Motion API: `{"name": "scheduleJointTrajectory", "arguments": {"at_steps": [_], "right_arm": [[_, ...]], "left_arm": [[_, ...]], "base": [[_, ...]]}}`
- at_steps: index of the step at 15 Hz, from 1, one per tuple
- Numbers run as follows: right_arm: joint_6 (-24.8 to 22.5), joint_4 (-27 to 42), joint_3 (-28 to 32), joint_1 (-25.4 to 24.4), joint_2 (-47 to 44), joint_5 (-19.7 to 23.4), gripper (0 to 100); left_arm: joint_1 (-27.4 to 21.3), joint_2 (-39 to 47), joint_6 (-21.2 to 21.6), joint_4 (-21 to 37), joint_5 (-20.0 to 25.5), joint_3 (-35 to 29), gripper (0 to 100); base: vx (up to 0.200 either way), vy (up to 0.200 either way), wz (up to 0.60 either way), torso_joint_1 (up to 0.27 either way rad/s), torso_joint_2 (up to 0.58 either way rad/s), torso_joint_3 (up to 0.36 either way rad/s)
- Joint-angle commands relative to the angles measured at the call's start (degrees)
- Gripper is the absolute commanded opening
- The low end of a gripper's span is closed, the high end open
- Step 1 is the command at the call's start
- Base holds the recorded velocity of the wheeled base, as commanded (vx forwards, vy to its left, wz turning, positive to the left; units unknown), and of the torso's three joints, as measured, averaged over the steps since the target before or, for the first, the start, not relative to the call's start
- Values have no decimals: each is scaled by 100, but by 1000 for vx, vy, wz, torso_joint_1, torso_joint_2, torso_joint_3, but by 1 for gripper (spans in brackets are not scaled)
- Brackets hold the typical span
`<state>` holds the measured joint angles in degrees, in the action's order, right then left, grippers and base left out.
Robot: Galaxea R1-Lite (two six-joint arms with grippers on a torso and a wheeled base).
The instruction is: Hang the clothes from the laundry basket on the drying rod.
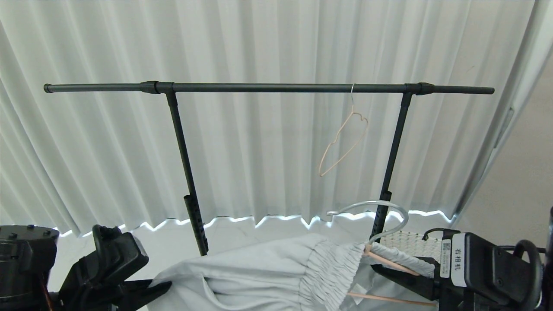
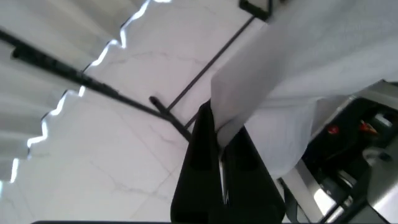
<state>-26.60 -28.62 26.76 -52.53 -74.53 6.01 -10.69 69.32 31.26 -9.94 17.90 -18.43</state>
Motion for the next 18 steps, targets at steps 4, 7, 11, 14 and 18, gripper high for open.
{"name": "scheduleJointTrajectory", "arguments": {"at_steps": [4, 7, 11, 14, 18], "right_arm": [[-3, 182, -48, 357, 264, 5, 0], [6, 190, -39, 437, 290, 5, 0], [181, 463, 110, 595, 325, -390, 0], [1122, 1623, 910, 595, 229, -1102, 0], [2836, 2634, 2132, 595, -413, -1541, 0]], "left_arm": [[937, 179, 56, -175, -216, 41, 0], [700, 170, 117, -175, -269, 41, 0], [630, 29, 109, -281, -304, -20, 100], [665, -217, 56, -887, -304, -2, 100], [674, -190, 56, -1608, -304, -2, 100]], "base": [[0, 0, 0, 0, 0, 0], [0, 0, 0, 0, 0, 0], [0, 0, 0, 0, 0, 0], [0, 0, 0, 0, 0, 0], [0, 0, 0, 0, 0, 0]]}}
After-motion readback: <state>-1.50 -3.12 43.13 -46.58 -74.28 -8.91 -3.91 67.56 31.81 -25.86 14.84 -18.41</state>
